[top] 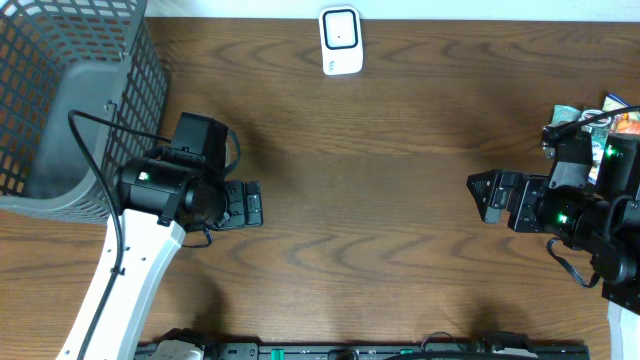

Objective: Scan the item barcode

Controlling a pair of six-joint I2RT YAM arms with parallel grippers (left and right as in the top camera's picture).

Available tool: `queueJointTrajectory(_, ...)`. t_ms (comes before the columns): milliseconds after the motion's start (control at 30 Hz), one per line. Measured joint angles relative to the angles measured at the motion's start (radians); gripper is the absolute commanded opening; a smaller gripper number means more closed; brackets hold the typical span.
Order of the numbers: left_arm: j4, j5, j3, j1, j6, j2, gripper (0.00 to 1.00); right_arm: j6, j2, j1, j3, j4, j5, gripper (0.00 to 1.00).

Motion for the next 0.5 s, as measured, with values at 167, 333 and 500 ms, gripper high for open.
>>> queueJointTrajectory(167, 0.0, 0.0, 0.0, 0.0, 0.0, 0.0, 0.97, -0.002, -0.003, 0.0, 0.0, 0.0, 0.011, 0.99)
queueJointTrajectory(333, 0.0, 0.0, 0.0, 0.0, 0.0, 0.0, 0.98, -0.054, -0.033, -0.003, -0.02, 0.039, 0.017, 0.99)
queueJointTrajectory(500, 0.0, 0.0, 0.0, 0.0, 0.0, 0.0, 0.98, -0.103, -0.124, -0.004, -0.105, 0.146, 0.008, 0.99)
